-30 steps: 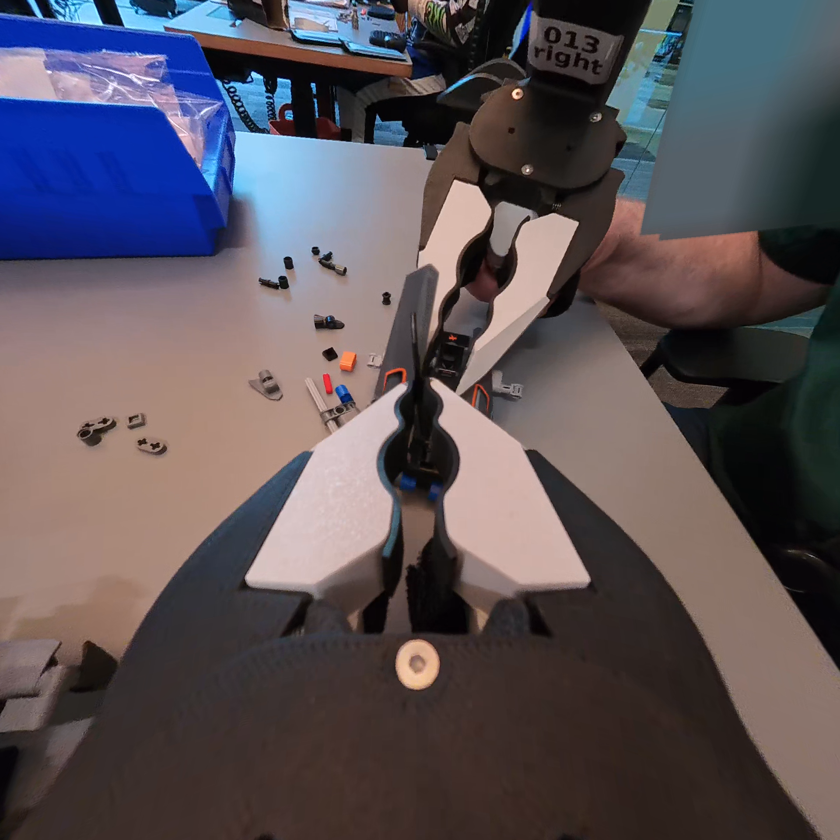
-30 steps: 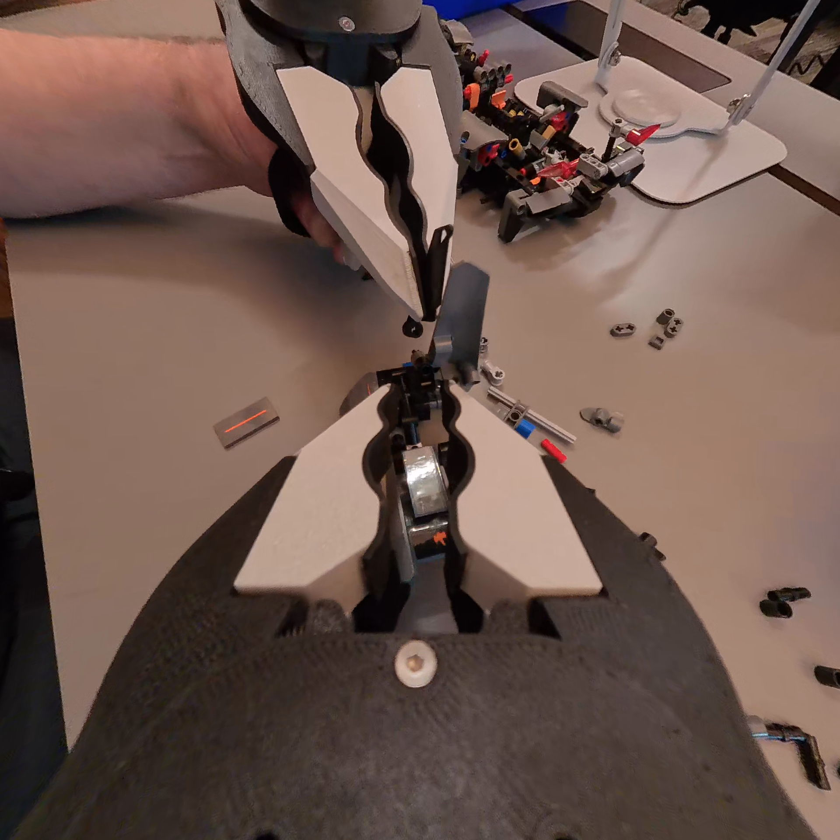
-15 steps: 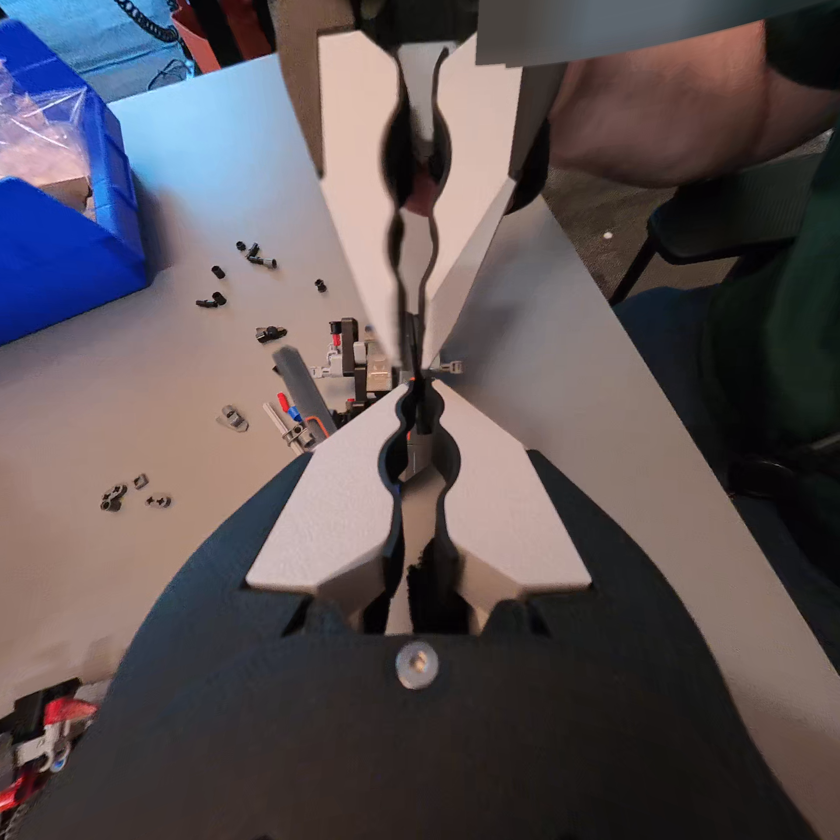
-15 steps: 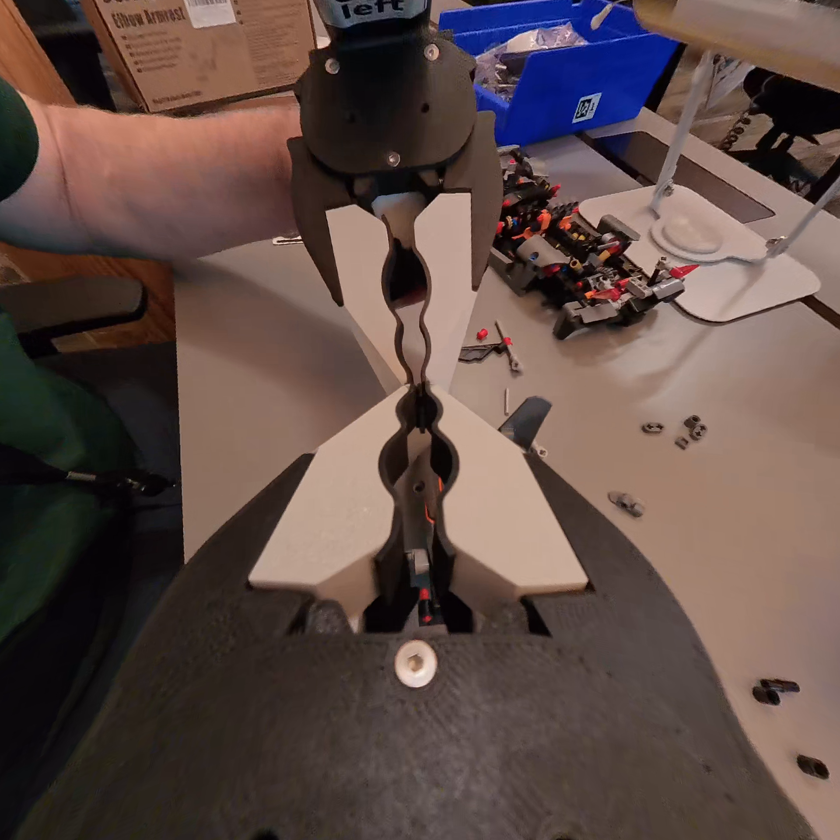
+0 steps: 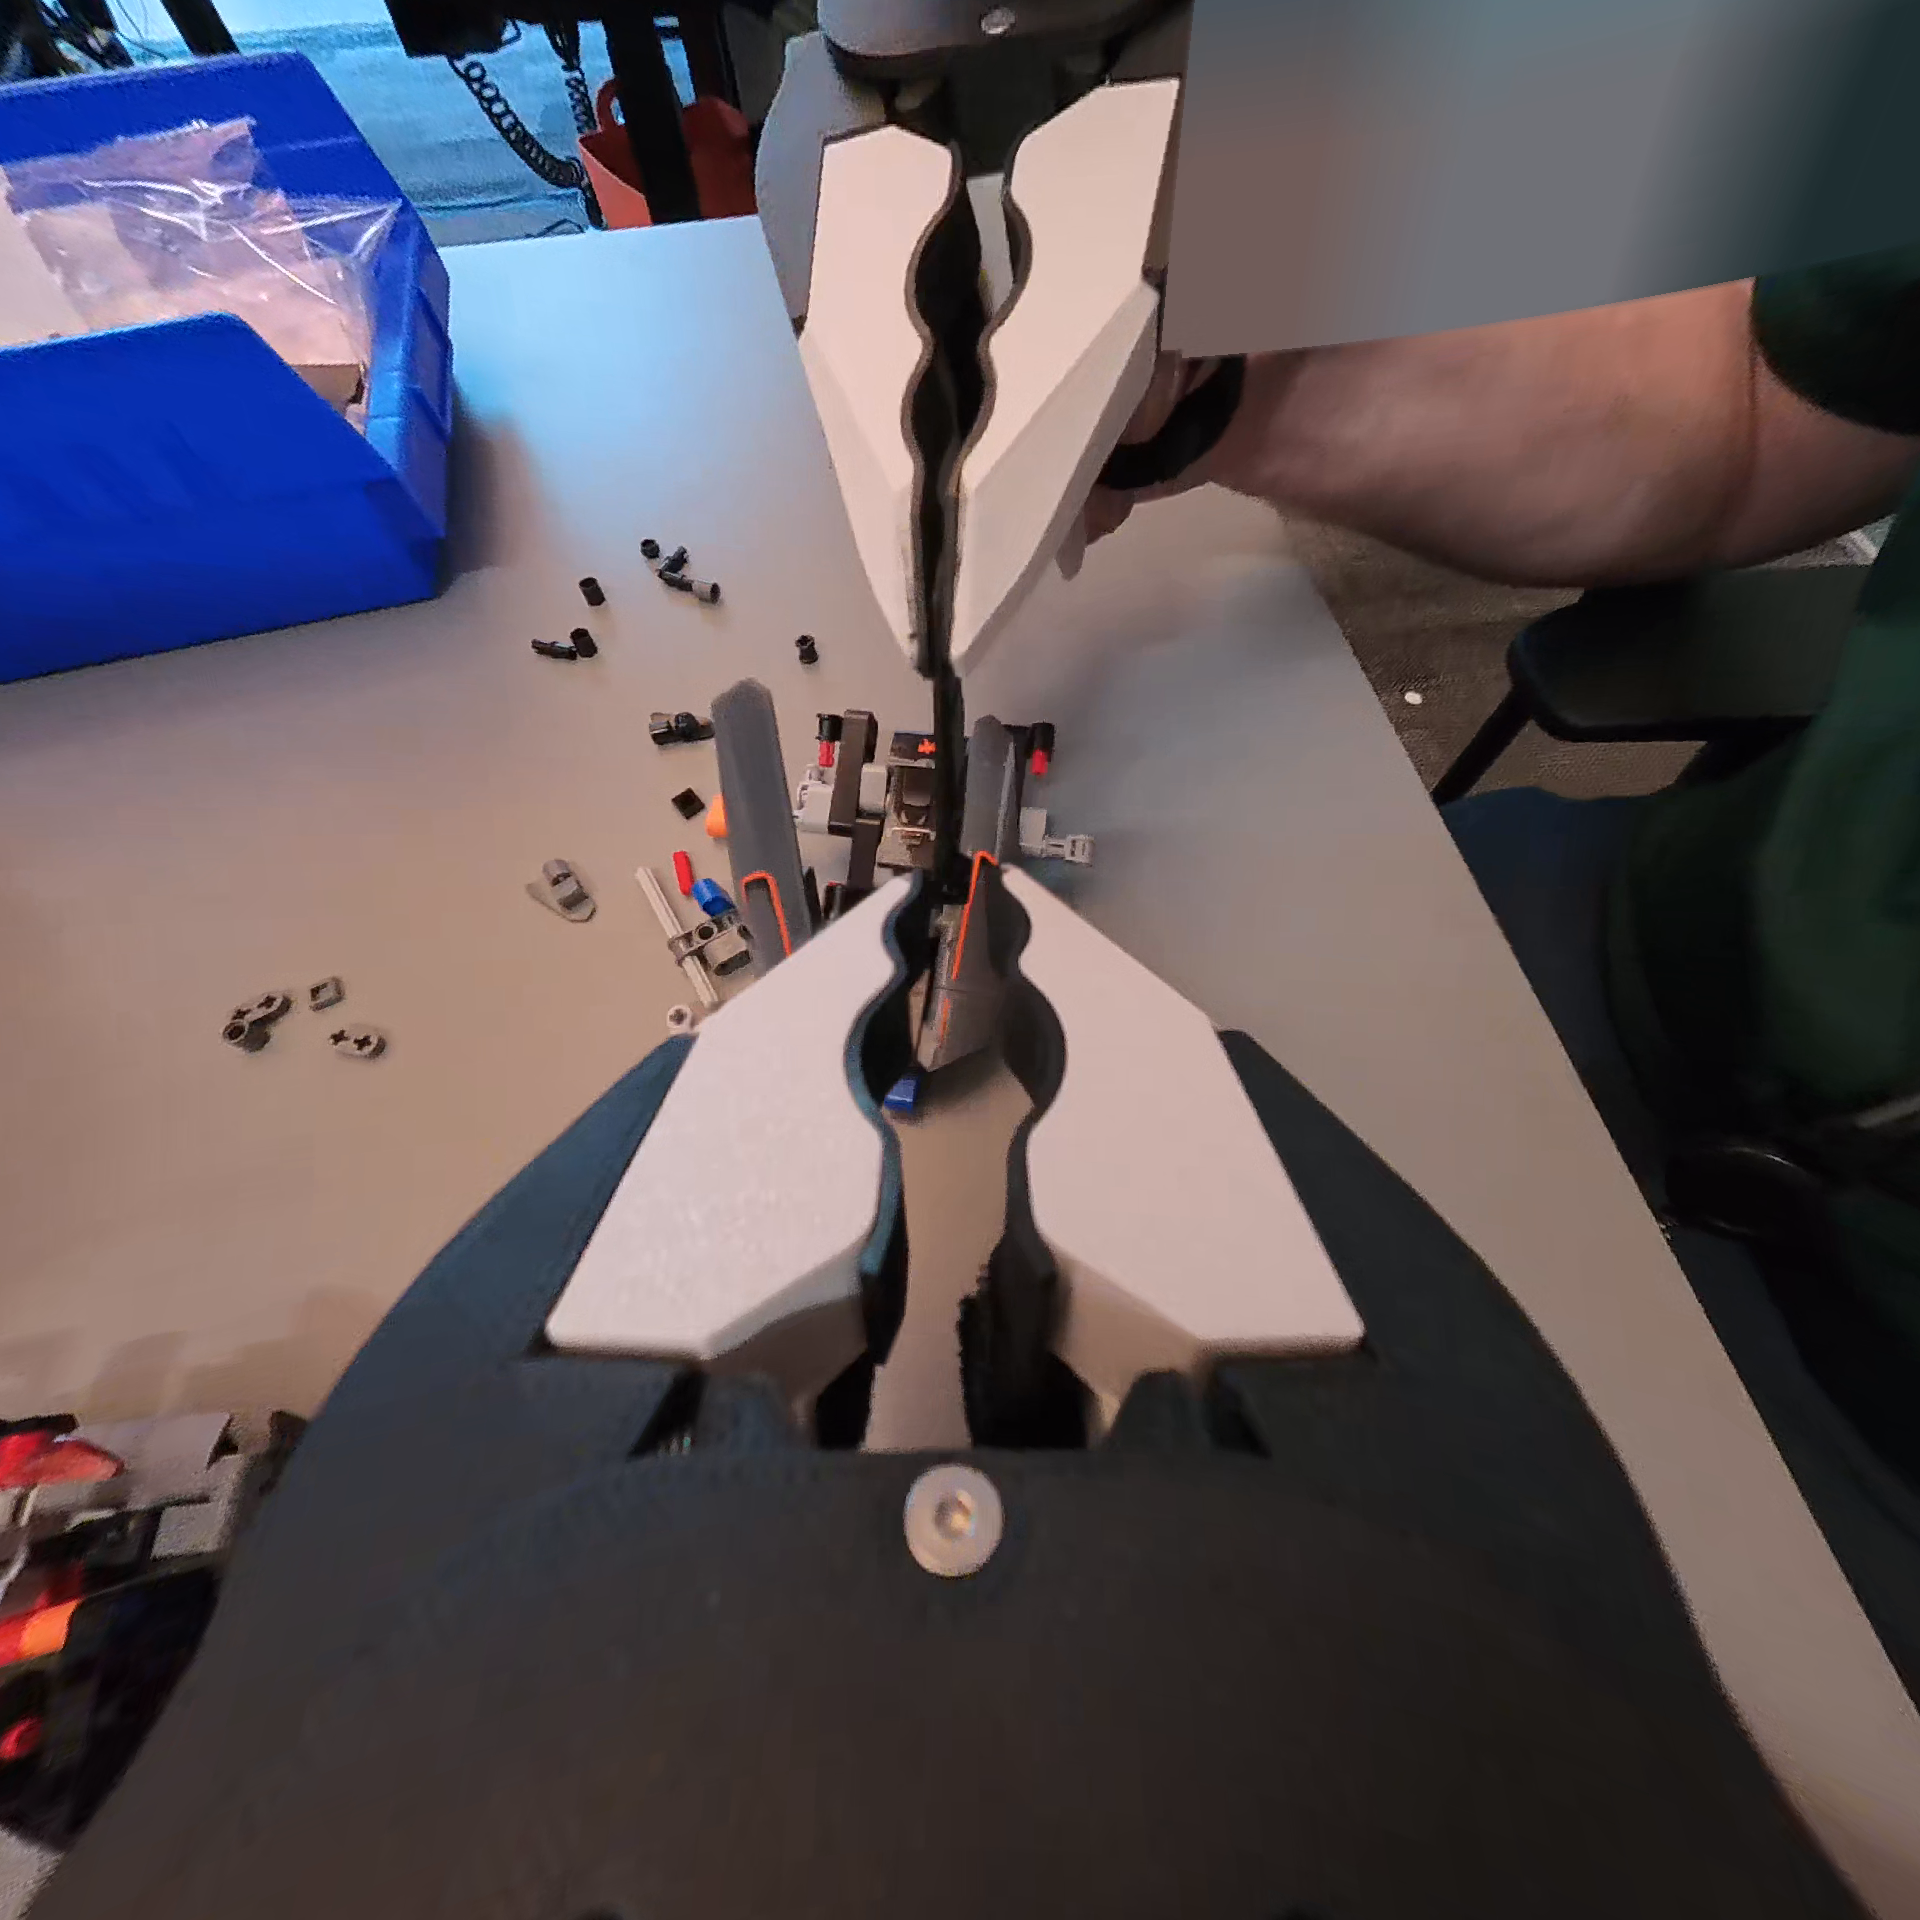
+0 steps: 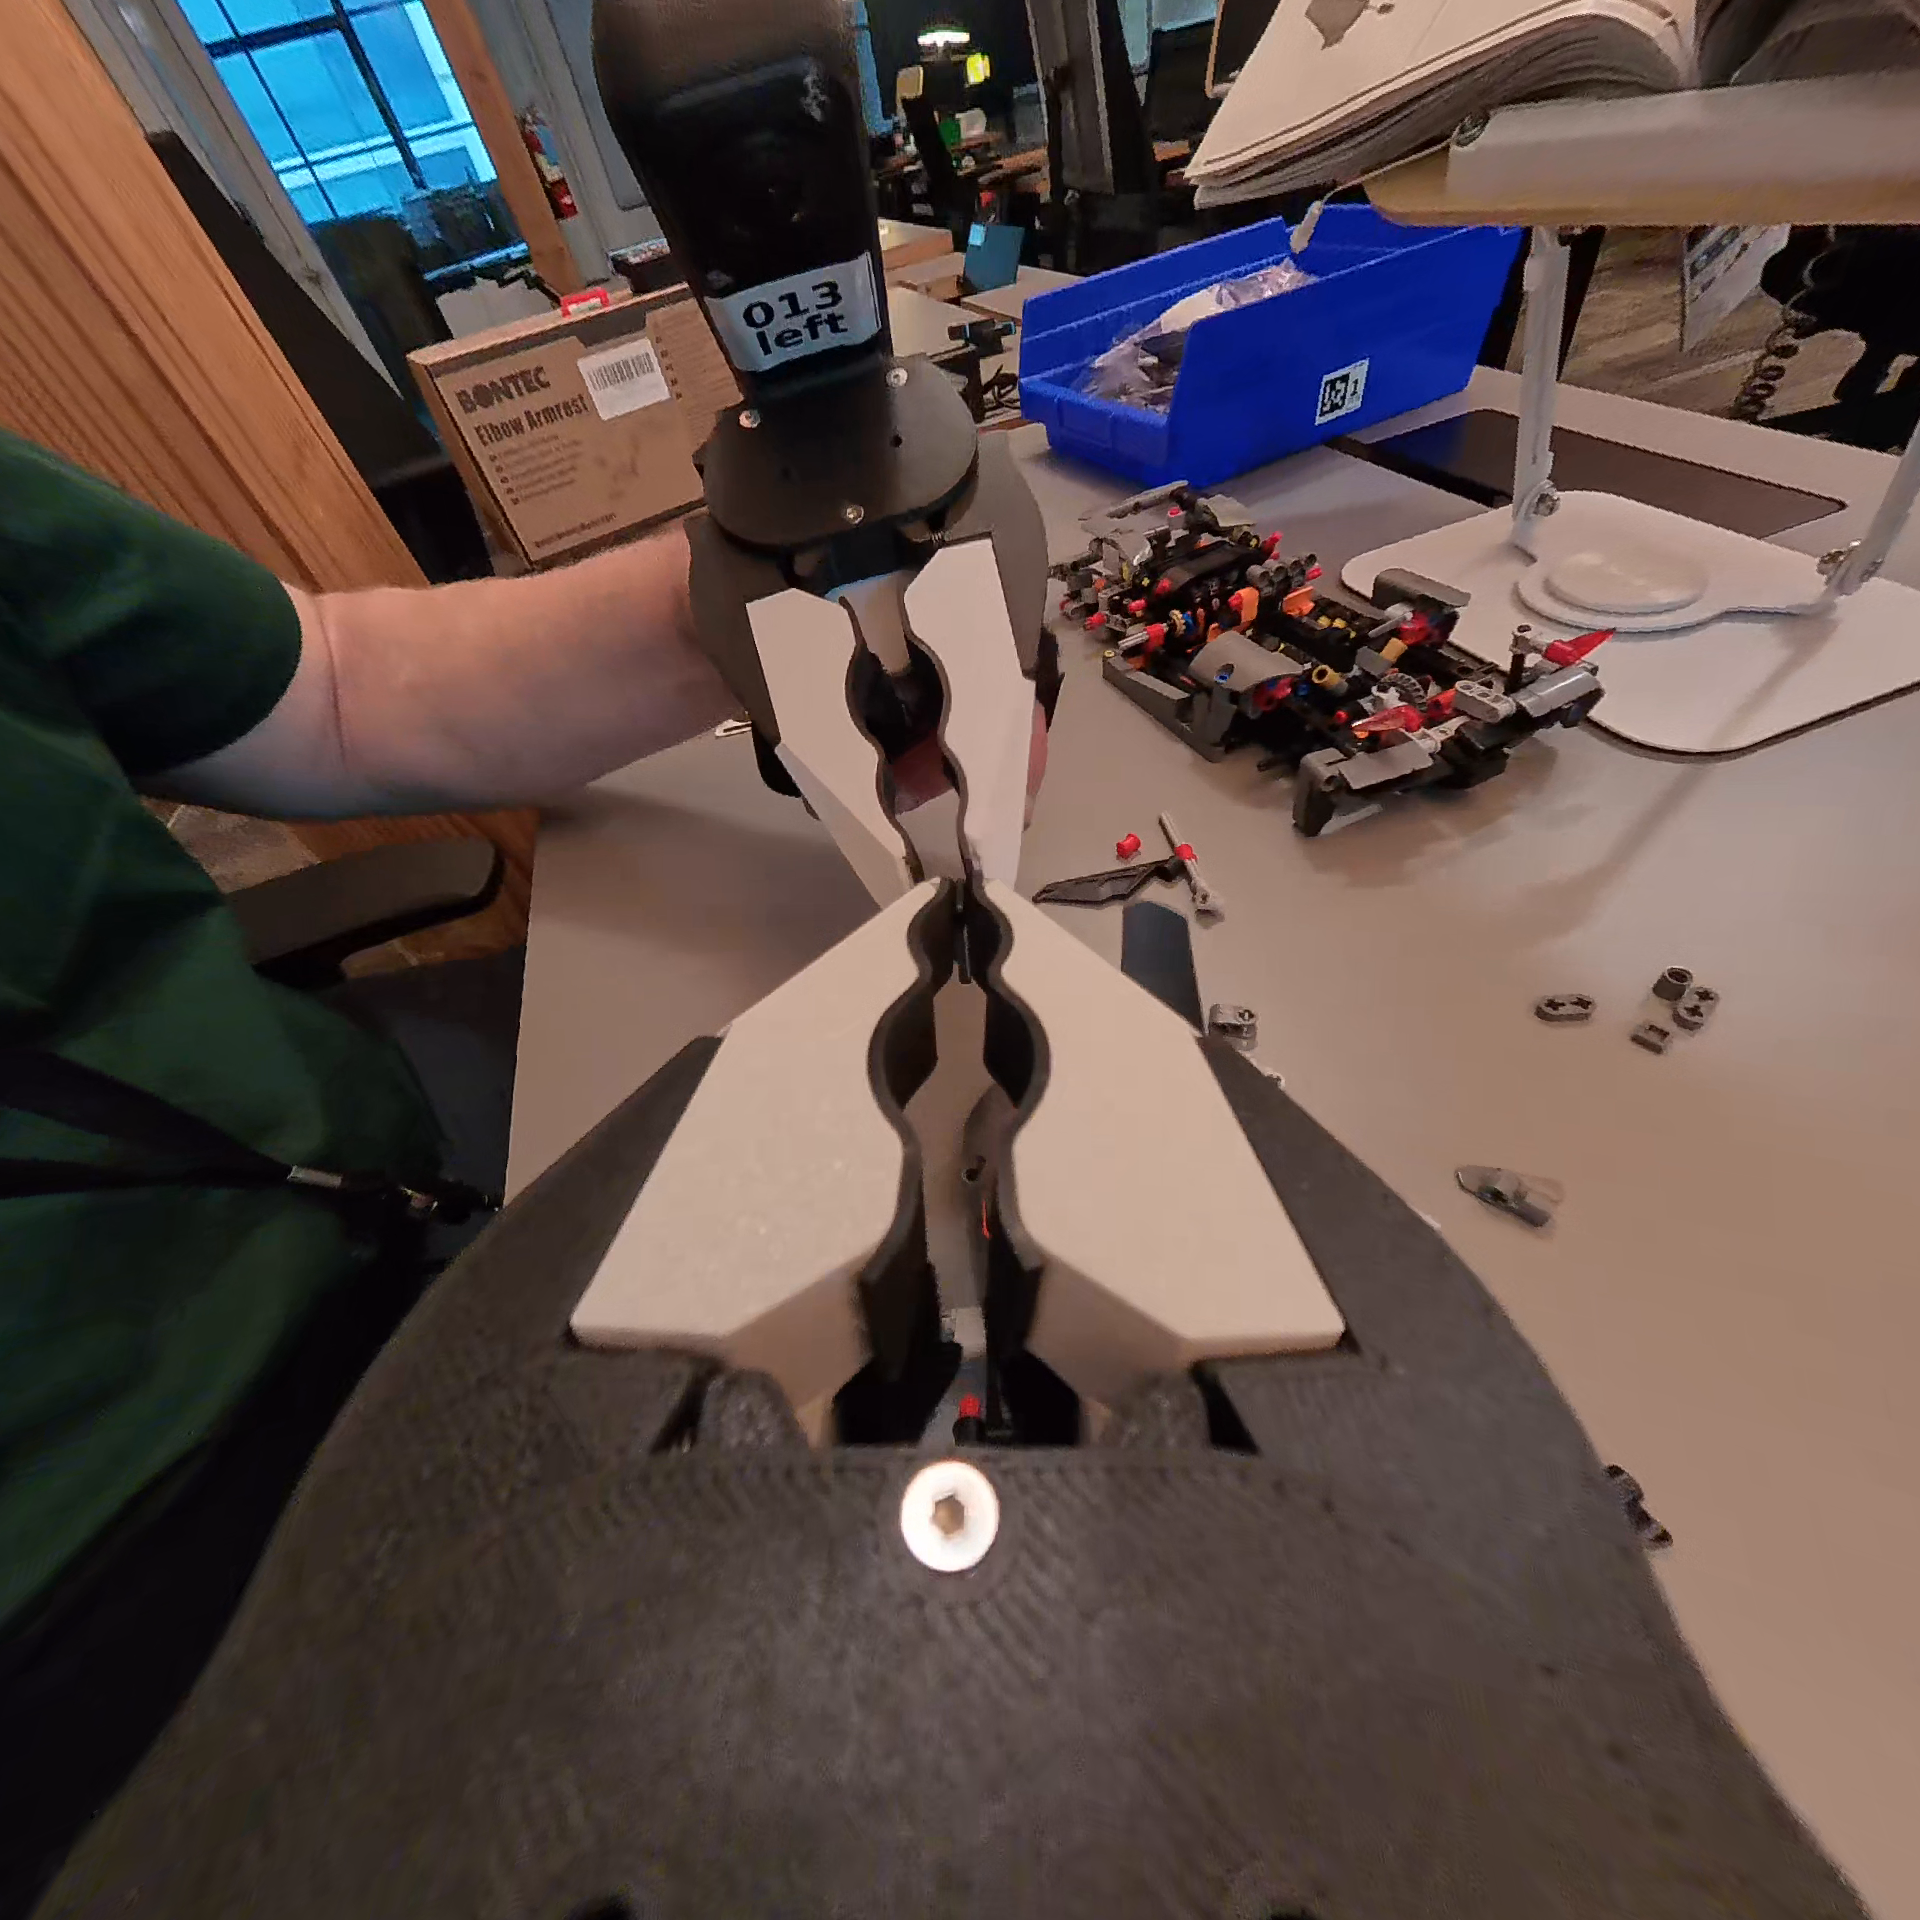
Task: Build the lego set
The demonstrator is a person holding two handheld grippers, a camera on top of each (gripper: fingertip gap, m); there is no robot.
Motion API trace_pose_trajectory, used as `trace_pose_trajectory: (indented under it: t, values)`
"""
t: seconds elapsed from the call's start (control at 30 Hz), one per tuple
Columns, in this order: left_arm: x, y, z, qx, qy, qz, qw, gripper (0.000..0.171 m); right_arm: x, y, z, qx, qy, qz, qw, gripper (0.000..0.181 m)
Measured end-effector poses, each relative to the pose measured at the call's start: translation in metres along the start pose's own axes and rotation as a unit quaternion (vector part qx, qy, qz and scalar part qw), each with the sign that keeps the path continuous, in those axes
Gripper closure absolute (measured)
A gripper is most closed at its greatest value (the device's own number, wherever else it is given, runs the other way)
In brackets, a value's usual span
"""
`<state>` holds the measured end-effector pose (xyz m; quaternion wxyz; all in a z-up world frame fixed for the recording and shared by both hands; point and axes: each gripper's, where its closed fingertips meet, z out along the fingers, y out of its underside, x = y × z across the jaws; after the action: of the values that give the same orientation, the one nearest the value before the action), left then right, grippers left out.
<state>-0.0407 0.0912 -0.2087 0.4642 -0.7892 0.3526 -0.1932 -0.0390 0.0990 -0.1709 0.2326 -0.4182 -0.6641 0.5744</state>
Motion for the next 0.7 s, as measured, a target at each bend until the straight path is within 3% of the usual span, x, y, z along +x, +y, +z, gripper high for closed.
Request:
trace_pose_trajectory:
  t: [0.27,0.33,0.4,0.5,0.7]
  values:
    - [-0.002,0.001,-0.001,-0.003,-0.006,0.013,1.000,0.167,0.003,-0.001,0.002,0.008,0.001,0.000,1.000,0.181]
    - [-0.006,0.002,-0.002,-0.003,-0.019,0.019,1.000,0.167,0.012,-0.002,-0.001,0.008,0.031,-0.001,0.999,0.163]
    - [-0.014,0.005,-0.006,-0.002,-0.038,0.022,0.999,0.167,0.019,-0.001,-0.011,0.005,0.053,-0.009,0.999,0.165]
    - [-0.023,0.022,-0.006,-0.026,-0.040,0.021,0.999,0.166,0.026,0.024,-0.012,-0.057,0.072,-0.028,0.995,0.172]
    - [-0.029,0.039,0.001,-0.008,-0.027,0.013,1.000,0.167,0.034,0.061,0.006,-0.138,0.096,-0.063,0.984,0.176]
